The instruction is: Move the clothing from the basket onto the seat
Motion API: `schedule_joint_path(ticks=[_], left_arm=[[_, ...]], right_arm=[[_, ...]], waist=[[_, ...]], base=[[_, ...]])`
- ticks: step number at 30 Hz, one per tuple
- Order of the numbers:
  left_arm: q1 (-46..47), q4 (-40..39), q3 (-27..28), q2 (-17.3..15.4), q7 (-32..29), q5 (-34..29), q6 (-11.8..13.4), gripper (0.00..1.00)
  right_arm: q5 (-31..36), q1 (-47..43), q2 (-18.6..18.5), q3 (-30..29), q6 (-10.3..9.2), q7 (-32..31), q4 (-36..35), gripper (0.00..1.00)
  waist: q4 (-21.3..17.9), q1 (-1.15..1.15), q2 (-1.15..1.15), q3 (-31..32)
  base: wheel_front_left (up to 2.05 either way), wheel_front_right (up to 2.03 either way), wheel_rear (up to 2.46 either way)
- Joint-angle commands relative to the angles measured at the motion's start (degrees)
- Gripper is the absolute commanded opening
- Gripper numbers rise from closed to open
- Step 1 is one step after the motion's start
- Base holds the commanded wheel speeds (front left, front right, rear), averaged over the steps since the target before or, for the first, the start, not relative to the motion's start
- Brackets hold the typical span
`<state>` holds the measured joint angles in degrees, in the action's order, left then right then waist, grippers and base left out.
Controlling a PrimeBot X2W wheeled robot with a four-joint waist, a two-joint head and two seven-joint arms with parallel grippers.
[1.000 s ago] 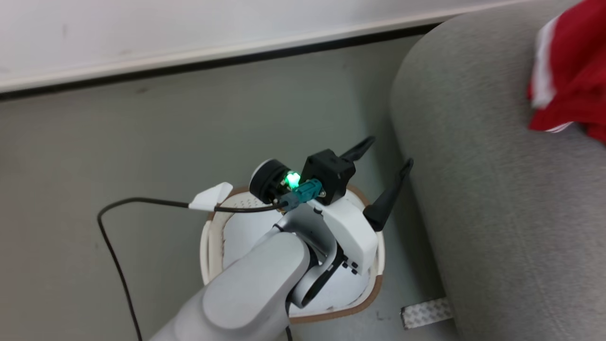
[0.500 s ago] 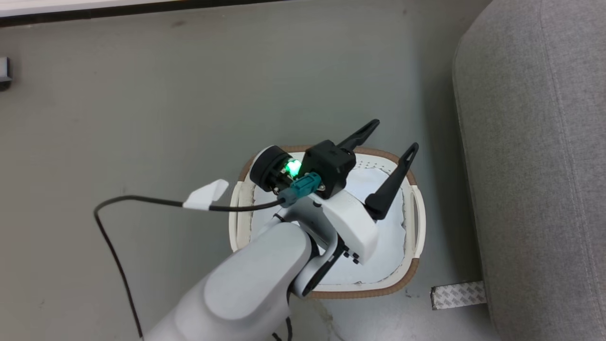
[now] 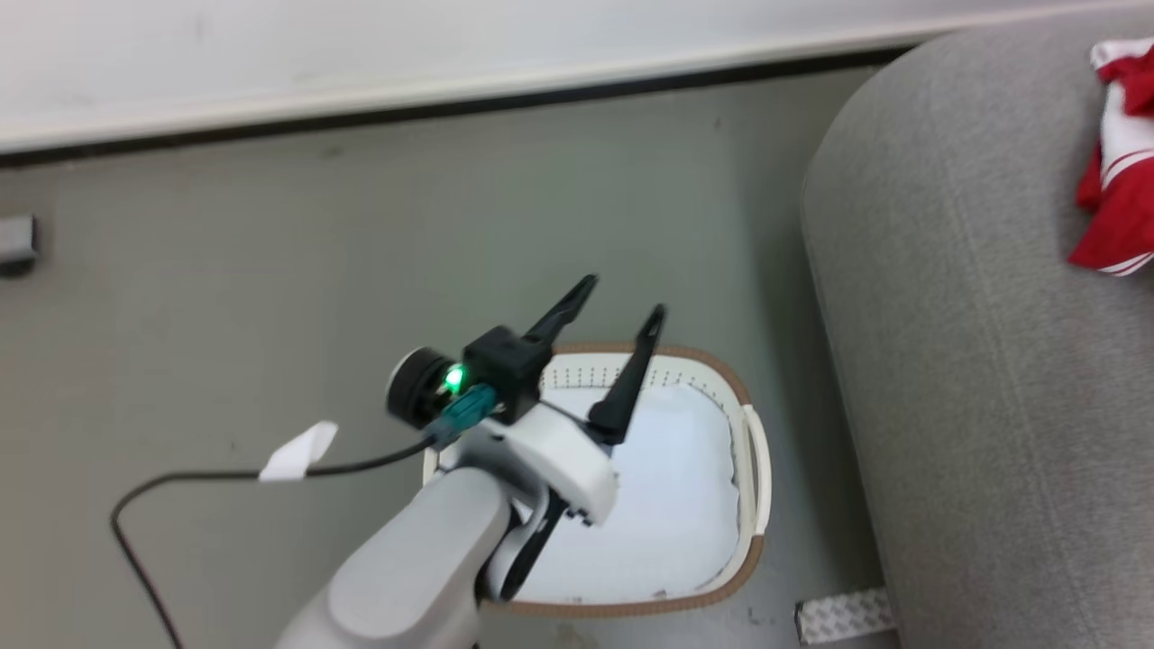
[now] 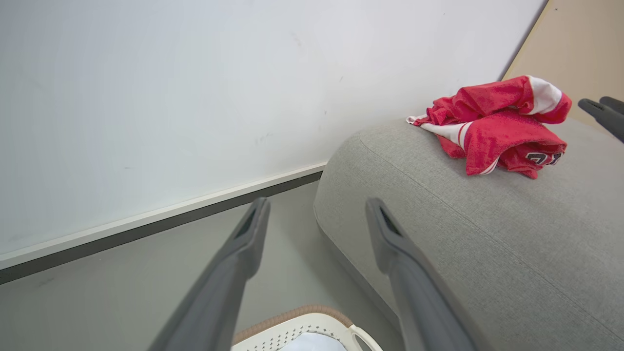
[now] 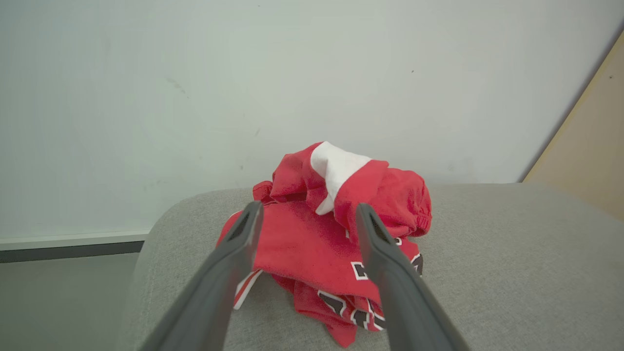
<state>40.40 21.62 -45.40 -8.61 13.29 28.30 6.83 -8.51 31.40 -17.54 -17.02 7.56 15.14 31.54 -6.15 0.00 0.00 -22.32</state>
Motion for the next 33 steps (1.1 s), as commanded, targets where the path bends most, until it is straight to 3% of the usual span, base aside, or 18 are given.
schedule_joint_path(ticks=[1, 7, 14, 22, 33], left_arm=[[-1.77, 0.59, 0.74, -0.9, 0.84, 0.39, 0.63, 1.0], [-9.22, 2.24, 5.68, -2.53, 1.83, 2.22, 2.9, 1.0], [-20.82, -1.57, 15.91, -3.59, 1.87, -0.95, 4.76, 1.0], [-32.89, -3.83, 27.67, -1.16, 1.87, -5.45, 3.16, 1.0], [-40.79, -3.58, 37.58, 2.39, 1.87, -11.34, -4.09, 1.0]], right_arm=[[1.28, -2.83, 1.26, -0.86, -0.15, -0.02, -3.0, 1.0], [3.46, -13.39, 7.37, 0.03, -0.15, -0.03, -13.45, 1.0], [5.3, -21.96, 10.73, 2.49, -0.15, -0.03, -18.18, 1.0], [8.2, -29.8, 13.96, 3.69, -0.15, -0.03, -19.18, 1.0], [3.59, -35.28, 14.59, 6.84, -0.15, -0.03, -15.86, 1.0]], waist=[[-0.29, 0.0, 0.0, 3.54], [1.22, 0.0, 0.0, 10.44], [4.33, 0.0, 0.0, 17.57], [6.67, 0.0, 0.0, 22.58], [6.58, 0.0, 0.0, 25.58]], base=[[0.0, 0.0, 0.0], [0.0, 0.0, 0.0], [0.0, 0.0, 0.0], [0.0, 0.0, 0.0], [0.0, 0.0, 0.0]])
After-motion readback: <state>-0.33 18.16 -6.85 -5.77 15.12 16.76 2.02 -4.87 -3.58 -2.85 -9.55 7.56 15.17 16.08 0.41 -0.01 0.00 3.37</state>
